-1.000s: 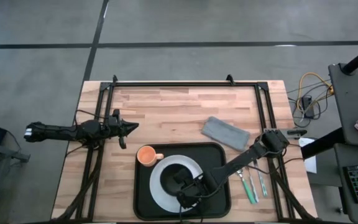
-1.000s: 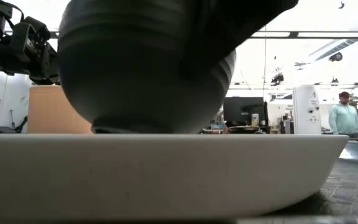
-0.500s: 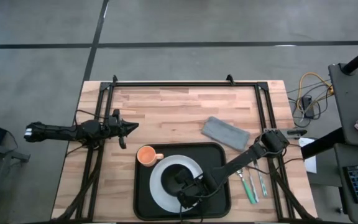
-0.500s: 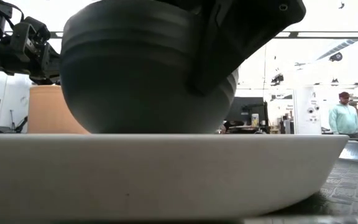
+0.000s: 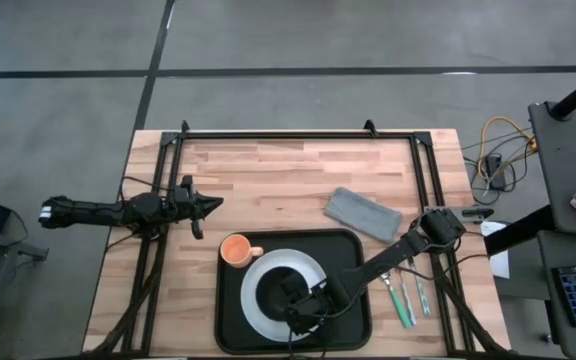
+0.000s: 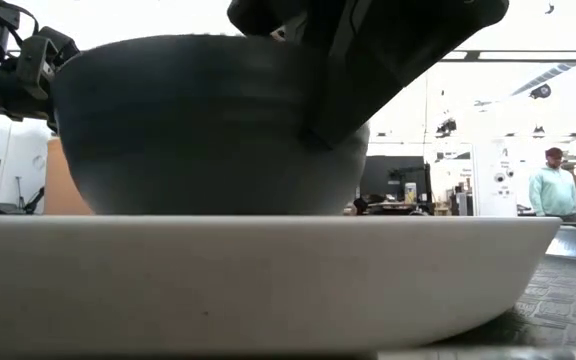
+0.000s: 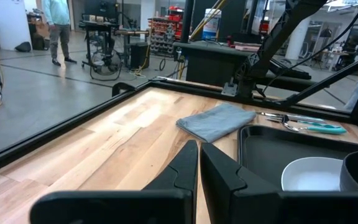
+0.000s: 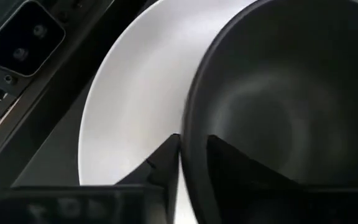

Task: Set up tray
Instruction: Put the black bowl on top of the white plate on the black tray, then put the gray napkin on the black tray to the right of the white plate

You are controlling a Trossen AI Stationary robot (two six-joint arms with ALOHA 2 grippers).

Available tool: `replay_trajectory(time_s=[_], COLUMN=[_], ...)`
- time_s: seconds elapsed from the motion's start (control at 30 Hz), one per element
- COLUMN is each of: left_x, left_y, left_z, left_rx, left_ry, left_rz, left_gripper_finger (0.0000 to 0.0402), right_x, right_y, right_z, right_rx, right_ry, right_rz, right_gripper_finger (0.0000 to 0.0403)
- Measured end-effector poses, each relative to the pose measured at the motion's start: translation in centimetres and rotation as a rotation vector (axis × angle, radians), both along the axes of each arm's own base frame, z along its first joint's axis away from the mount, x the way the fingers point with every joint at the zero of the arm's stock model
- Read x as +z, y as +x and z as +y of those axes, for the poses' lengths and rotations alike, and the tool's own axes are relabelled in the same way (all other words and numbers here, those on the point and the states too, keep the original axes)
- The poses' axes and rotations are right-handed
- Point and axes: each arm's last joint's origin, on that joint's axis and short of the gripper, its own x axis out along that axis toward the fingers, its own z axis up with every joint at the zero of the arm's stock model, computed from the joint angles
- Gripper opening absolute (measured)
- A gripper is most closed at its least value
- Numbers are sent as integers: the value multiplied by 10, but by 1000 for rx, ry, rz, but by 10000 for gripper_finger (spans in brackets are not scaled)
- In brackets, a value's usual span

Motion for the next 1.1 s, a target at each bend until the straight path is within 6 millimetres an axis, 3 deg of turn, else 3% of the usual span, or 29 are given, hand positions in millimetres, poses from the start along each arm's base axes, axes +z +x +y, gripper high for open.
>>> replay_trajectory(time_s=[0.17,0.5,0.8,0.93,1.1], left_x=[0,0,0,0,0], left_y=[0,0,0,0,0], left_z=[0,0,0,0,0], left_rx=[0,0,0,0,-1], left_ry=[0,0,0,0,0], left_rz=[0,0,0,0,0], left_gripper_finger=[0,0,0,0,0], right_x=[6,65,109,128,143], right_y=[2,10,14,-2,-39], right_z=[1,-2,-57,-83,-111], right_rx=[-45,-140,-418,-519,-667], right_ry=[29,22,120,90,12], right_rz=[-6,-115,-175,-234,-312], right_gripper_finger=[137,228,210,201,209])
